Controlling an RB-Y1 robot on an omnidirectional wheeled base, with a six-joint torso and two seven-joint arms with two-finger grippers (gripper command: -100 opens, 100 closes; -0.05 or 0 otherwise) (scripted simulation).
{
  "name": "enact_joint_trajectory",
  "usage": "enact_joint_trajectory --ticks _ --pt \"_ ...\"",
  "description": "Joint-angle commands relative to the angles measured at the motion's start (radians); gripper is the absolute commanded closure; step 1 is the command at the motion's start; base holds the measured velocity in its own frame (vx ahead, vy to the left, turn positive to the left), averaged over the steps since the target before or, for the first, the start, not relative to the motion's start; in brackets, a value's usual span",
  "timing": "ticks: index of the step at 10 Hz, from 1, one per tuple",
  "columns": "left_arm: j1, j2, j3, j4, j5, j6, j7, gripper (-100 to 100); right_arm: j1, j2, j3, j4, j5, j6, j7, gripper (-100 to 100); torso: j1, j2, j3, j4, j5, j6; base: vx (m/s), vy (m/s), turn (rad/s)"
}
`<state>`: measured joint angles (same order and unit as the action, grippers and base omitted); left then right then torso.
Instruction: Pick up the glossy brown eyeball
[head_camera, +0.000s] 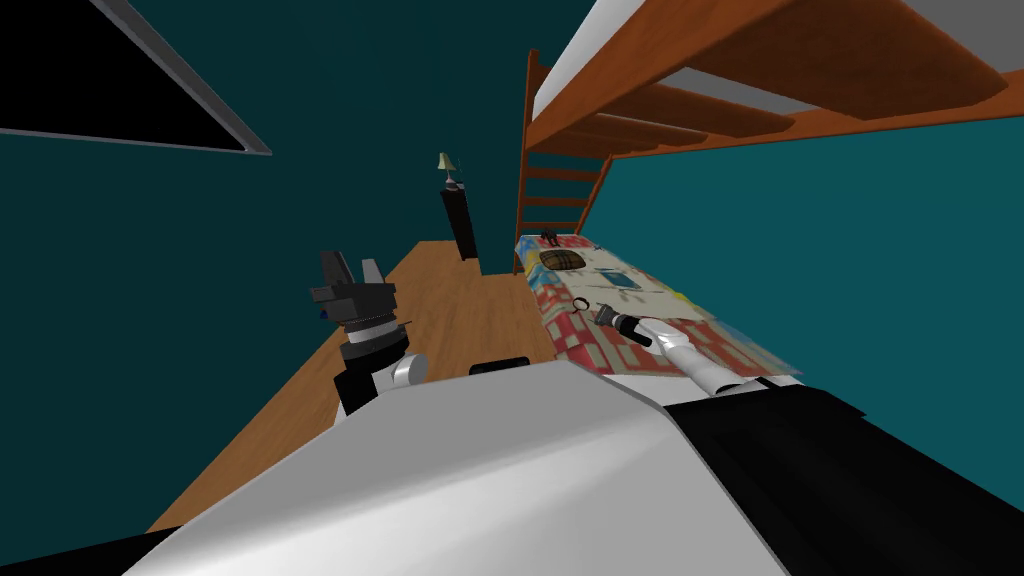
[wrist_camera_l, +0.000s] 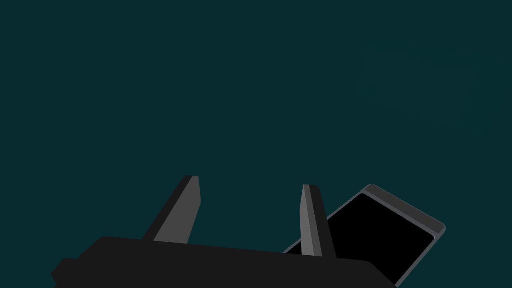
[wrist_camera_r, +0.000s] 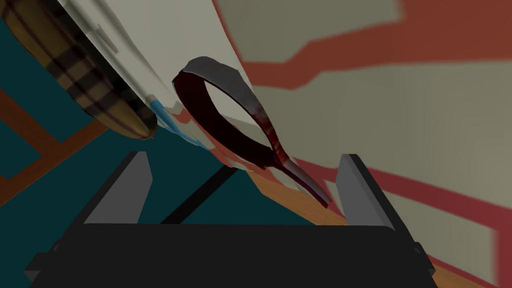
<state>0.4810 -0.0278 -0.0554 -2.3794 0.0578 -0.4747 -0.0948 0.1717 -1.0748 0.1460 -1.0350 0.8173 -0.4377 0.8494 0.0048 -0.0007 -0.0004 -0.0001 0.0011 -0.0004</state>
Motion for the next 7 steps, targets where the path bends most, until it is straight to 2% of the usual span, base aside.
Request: enact_joint_trajectory --ticks 1,2,3,5,6,7 --pt "0.000 0.000 0.000 0.000 0.000 0.000 0.000 0 0.003 -0.010 0.026 0.031 0.023 0.029 0.016 -100 0.000 0.000 0.000 0.000 0.000 0.000 0.037 0.068 0.354" --pt "0.000 0.000 0.000 0.000 0.000 0.000 0.000 0 0.000 -0.014 0.043 0.051 0.035 0.043 0.021 -100 0.000 0.000 0.000 0.000 0.000 0.002 0.028 0.088 0.069" --pt "0.000 0.000 0.000 0.000 0.000 0.000 0.000 0 -0.004 -0.021 0.073 0.083 0.055 0.067 0.030 -100 0.001 0.000 0.000 0.000 0.000 0.001 0.041 0.109 0.299" --pt "0.000 0.000 0.000 0.000 0.000 0.000 0.000 0 -0.006 -0.025 0.104 0.111 0.072 0.091 0.037 -100 0.002 -0.001 -0.001 0.000 0.001 0.001 0.038 0.084 0.221" --pt "0.000 0.000 0.000 0.000 0.000 0.000 0.000 0 -0.018 -0.019 0.093 0.118 0.067 0.072 0.039 -100 0.001 0.000 0.000 0.000 0.000 0.001 0.016 0.029 0.035" --pt "0.000 0.000 0.000 0.000 0.000 0.000 0.000 0 -0.019 -0.019 0.096 0.121 0.068 0.075 0.040 0 -0.002 0.001 0.001 0.000 0.000 0.002 0.004 0.006 -0.007"
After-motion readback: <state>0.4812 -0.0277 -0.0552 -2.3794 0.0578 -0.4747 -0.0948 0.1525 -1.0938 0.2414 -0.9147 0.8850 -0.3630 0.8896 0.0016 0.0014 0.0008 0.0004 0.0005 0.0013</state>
